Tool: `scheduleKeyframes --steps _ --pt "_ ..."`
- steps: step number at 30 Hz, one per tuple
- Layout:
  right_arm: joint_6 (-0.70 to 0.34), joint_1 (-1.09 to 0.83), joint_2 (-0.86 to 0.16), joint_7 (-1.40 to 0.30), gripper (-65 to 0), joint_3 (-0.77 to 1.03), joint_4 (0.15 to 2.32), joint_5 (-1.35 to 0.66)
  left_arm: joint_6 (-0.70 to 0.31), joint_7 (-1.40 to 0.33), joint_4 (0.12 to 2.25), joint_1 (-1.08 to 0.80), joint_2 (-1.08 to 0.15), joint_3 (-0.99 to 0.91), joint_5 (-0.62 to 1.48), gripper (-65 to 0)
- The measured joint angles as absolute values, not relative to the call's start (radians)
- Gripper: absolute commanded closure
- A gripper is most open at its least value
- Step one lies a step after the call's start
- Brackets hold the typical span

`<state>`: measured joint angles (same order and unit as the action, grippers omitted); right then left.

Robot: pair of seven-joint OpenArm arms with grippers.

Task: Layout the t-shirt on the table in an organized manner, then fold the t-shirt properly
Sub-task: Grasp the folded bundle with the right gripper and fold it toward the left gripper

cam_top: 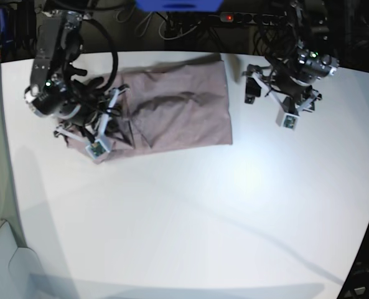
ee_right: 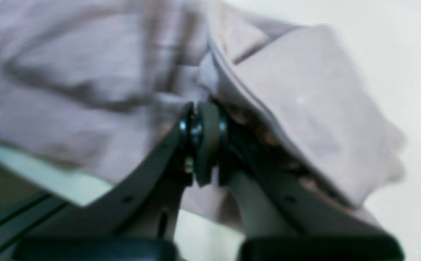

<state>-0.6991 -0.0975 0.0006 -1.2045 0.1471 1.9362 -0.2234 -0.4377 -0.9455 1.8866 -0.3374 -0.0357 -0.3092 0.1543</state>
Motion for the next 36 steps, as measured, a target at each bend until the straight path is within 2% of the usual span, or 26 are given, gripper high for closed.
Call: scheduleKeyframes --steps 10,16,23,32,34,36 --pt "-0.699 -0.097 0.083 -1.205 0.0 -0.088 1.933 -0.22 -0.438 -0.937 1.885 -0.354 -0.033 -0.309 0.155 -52.2" --pt "-0.699 -0.092 0.083 -1.137 0.0 -0.24 1.93 -0.228 -0.438 -0.936 1.89 -0.385 -0.033 -0.311 0.155 -52.2" --pt "-0.699 -0.015 0.083 -1.14 0.0 -0.26 1.853 -0.225 -0.432 -0.932 1.901 -0.432 -0.033 -0.314 0.15 -52.2" --pt "-0.699 -0.017 0.081 -1.137 0.0 -0.26 1.845 -0.225 -0.433 -0.934 1.913 -0.496 -0.033 -0.505 0.159 -52.1" --pt "-0.699 -0.017 0.08 -1.137 0.0 -0.26 1.845 -0.224 -0.434 -0.938 1.887 -0.496 -0.032 -0.516 0.152 -50.1" --pt "-0.699 -0.017 0.08 -1.136 0.0 -0.26 1.845 -0.224 -0.434 -0.941 1.876 -0.493 -0.029 -0.514 0.155 -42.0"
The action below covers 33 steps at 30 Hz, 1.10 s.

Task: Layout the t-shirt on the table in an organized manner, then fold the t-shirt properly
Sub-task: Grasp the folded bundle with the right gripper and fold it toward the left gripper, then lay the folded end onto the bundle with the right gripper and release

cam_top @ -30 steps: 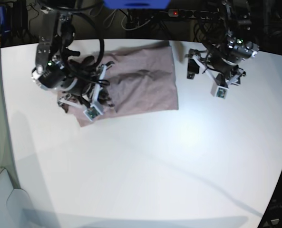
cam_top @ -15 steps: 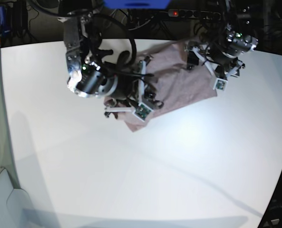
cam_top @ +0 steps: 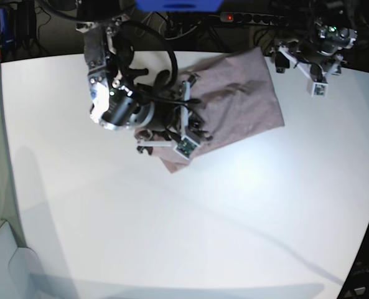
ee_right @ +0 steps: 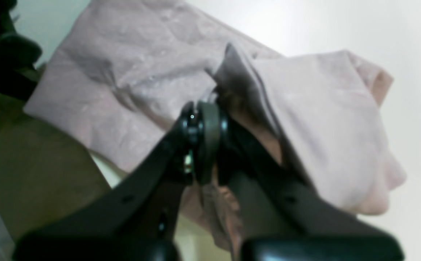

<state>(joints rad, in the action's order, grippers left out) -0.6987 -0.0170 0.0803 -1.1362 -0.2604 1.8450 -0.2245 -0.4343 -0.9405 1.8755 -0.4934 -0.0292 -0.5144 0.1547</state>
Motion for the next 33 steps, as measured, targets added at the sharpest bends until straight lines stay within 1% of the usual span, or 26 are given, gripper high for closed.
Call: scheduleKeyframes --steps 5,7,8,11,16,20,29,33 --pt "-0.699 -0.017 0.08 -1.137 0.0 -0.263 1.845 -0.224 -0.43 -0.929 1.818 -0.399 -0.03 -0.45 0.16 -10.4" --pt "-0.699 -0.015 0.081 -1.137 0.0 -0.263 1.845 -0.224 -0.434 -0.929 1.782 -0.375 -0.024 -0.432 0.16 -1.4" --pt "-0.699 -0.016 0.08 -1.136 0.0 -0.263 1.845 -0.224 -0.433 -0.925 1.755 -0.363 -0.012 -0.432 0.154 0.0" --pt "-0.699 -0.017 0.081 -1.137 0.0 -0.265 1.845 -0.225 -0.43 -0.899 1.687 -0.301 0.0 -0.438 0.168 -1.1" --pt "-0.699 -0.017 0.081 -1.14 0.0 -0.267 1.85 -0.222 -0.43 -0.865 1.616 -0.234 0.014 -0.436 0.187 0.0" --pt "-0.699 -0.016 0.094 -1.144 0.0 -0.332 1.852 -0.219 -0.434 -0.88 1.603 -0.206 0.009 -0.436 0.187 0.0" --pt "-0.699 0.084 0.12 -1.144 0.0 -0.472 1.842 -0.223 -0.435 -0.899 1.595 -0.173 0.008 -0.432 0.174 0.0" --pt "-0.699 0.138 0.148 -1.14 0.0 -0.516 1.761 -0.226 -0.438 -0.901 1.594 -0.168 0.009 -0.432 0.172 0.0"
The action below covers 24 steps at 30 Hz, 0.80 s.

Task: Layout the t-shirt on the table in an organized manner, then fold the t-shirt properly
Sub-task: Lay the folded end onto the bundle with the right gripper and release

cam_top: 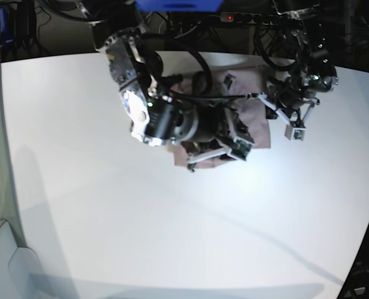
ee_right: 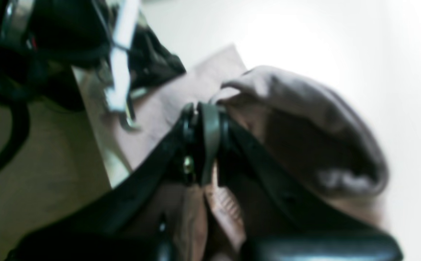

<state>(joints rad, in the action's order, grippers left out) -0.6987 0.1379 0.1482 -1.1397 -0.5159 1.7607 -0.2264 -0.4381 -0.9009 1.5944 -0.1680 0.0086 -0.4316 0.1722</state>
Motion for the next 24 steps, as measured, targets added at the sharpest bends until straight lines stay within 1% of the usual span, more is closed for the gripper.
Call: scheduleKeyframes --steps 4,11,13,18,19,20,21,24 --pt "-0.699 0.152 0.146 -1.136 0.0 -0.533 1.655 -0.224 -0.439 -0.897 1.594 -0.168 0.009 -0.432 0.17 0.0" --pt "-0.699 0.16 0.144 -1.1 -0.6 -0.538 1.63 -0.223 -0.439 -0.901 1.598 -0.169 0.009 -0.432 0.169 0.0" --pt "-0.699 0.172 0.144 -1.114 -6.3 -0.538 1.629 -0.225 -0.439 -0.9 1.598 -0.169 0.009 -0.432 0.169 0.0" --pt "-0.699 0.176 0.144 -1.178 -33.0 -0.538 1.65 -0.235 -0.439 -0.904 1.599 -0.17 0.009 -0.432 0.169 0.0" --pt "-0.699 0.171 0.144 -1.187 -37.0 -0.538 1.671 -0.257 -0.439 -0.904 1.599 -0.17 0.009 -0.432 0.169 0.0" --pt "-0.699 0.167 0.144 -1.188 -40.0 -0.537 1.708 -0.284 -0.439 -0.904 1.599 -0.171 0.009 -0.434 0.17 0.0" --pt "-0.699 0.167 0.144 -1.194 -40.9 -0.535 1.746 -0.318 -0.439 -0.905 1.6 -0.171 0.009 -0.435 0.17 0.0" --pt "-0.699 0.162 0.15 -1.184 -40.9 -0.499 1.861 -0.36 -0.442 -0.905 1.601 -0.181 -0.01 -0.435 0.178 0.0"
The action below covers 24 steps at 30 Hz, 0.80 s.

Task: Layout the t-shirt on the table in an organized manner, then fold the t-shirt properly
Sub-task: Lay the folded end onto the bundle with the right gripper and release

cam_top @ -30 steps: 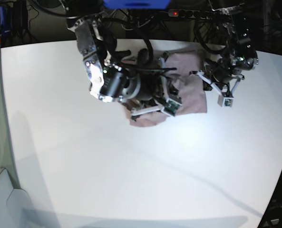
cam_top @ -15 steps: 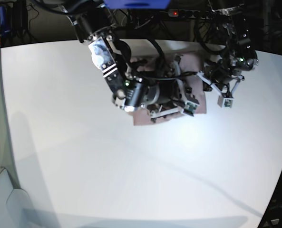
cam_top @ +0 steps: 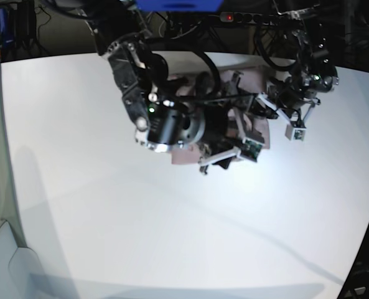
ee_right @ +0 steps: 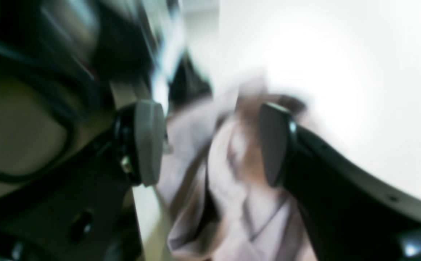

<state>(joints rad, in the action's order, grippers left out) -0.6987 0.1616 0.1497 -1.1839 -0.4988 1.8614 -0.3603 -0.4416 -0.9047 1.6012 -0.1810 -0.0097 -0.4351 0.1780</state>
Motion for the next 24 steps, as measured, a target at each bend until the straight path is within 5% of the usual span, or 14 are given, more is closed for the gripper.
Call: scheduleKeyframes --steps 8,17,24 --pt "-0.699 0.14 0.03 -1.198 -38.6 -0.267 1.866 -0.341 -0.442 -0.925 1.663 -0.232 -0.019 -0.437 0.162 0.0" --pt "-0.699 0.105 -0.022 -1.181 -5.1 -0.173 1.817 -0.355 -0.441 -0.929 1.664 -0.232 -0.019 -0.437 0.158 0.0" --pt "-0.699 0.084 0.011 -1.154 -2.3 -0.237 1.636 -0.338 -0.441 -0.926 1.663 -0.231 -0.019 -0.437 0.158 0.0"
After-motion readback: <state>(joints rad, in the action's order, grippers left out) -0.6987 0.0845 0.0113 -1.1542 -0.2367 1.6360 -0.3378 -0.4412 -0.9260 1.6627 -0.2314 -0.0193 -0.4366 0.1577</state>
